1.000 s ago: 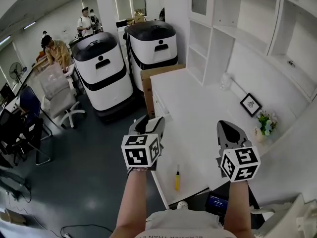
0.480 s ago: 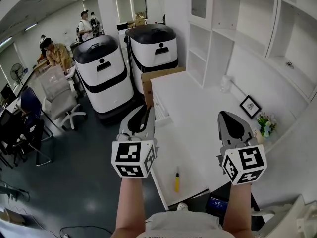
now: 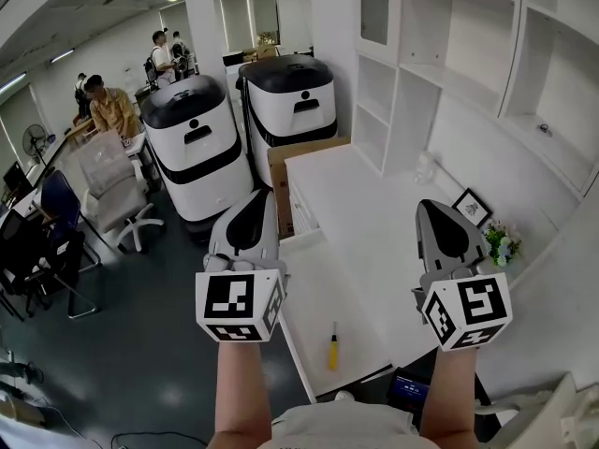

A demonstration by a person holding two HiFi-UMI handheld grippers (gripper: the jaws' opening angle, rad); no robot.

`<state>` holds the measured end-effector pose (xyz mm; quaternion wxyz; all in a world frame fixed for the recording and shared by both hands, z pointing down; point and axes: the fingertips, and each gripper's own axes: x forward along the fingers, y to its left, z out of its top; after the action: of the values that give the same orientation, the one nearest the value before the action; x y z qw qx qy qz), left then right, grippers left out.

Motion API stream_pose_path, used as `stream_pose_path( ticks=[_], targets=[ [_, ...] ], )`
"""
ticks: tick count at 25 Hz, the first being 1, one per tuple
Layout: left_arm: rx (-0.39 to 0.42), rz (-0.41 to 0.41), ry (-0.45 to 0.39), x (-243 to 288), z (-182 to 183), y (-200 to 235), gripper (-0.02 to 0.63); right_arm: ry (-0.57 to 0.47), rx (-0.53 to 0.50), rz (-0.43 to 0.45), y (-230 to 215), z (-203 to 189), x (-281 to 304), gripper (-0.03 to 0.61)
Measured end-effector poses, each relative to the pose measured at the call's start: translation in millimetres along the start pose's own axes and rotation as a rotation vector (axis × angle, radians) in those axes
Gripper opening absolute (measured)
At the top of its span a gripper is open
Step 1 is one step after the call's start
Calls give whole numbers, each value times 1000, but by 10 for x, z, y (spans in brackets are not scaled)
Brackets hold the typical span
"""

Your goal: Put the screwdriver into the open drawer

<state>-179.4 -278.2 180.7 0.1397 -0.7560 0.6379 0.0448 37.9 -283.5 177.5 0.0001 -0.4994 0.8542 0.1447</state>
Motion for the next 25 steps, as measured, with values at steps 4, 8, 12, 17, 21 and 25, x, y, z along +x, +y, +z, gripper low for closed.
stream_pose_path(
  ticks=[4,8,12,17,21,25],
  targets=[
    [15,11,-31,3,151,62,9,-23,5,-7,-46,82,-3,3],
    [22,15,-47,14,212,82,9,-28,-11,-20,-92,104,-5,3],
    [21,10,-50,19,221,76,9,-30,-13,-22,-108,111,-6,3],
    [3,-1,-48,20,200,61,9,-32,-26,-18,-93,117,-24,3],
    [-6,-9,-55,6,194,41,9,-35,-29,-13,-71,94,-41,2],
    [-10,-19,-60,-5,206,9,9,-36,-31,-12,-54,85,-67,2]
  ],
)
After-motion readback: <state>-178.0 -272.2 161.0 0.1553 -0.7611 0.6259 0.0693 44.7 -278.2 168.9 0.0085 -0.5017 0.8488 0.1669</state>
